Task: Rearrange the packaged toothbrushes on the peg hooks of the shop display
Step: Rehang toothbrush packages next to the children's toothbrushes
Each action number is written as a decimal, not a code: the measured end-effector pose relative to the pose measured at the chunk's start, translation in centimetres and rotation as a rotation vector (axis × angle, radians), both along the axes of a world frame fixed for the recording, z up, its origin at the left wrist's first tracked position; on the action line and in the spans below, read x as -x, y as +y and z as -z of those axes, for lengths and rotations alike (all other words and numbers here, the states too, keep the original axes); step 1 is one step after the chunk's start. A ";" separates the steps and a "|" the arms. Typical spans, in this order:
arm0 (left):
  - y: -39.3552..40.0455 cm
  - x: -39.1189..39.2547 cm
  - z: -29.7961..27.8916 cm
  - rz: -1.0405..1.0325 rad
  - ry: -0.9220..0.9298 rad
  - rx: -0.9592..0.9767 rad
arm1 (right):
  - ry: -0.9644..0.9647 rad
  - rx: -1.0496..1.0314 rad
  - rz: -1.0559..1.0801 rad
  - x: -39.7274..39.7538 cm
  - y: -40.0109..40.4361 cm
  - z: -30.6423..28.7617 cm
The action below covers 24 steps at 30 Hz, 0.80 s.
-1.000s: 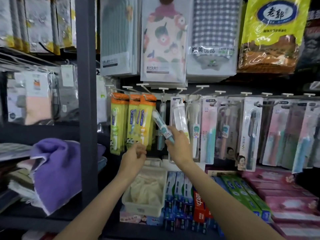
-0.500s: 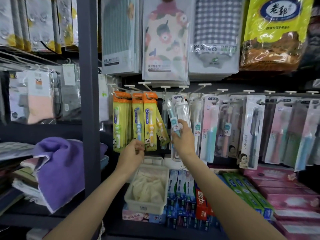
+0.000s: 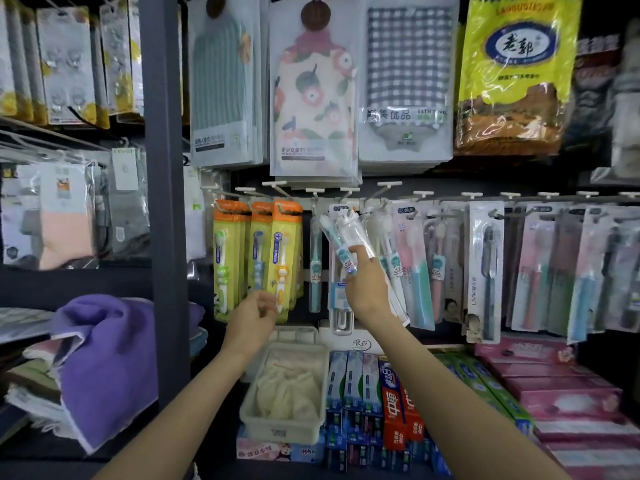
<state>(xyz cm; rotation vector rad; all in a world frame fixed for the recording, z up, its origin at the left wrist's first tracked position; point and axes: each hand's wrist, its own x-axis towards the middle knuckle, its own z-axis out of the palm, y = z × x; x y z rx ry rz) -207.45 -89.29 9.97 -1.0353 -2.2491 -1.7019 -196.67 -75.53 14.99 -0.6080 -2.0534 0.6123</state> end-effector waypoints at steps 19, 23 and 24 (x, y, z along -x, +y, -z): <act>8.5 -3.6 -8.7 0.250 -0.376 -0.268 | 0.033 -0.024 -0.162 -0.5 2.1 0.9; 8.7 -3.3 -8.6 0.241 -0.378 -0.215 | 0.018 -0.074 -0.157 -0.4 1.5 1.1; 8.8 -3.1 -8.3 0.224 -0.356 -0.176 | -0.003 -0.089 -0.168 -0.4 1.3 1.2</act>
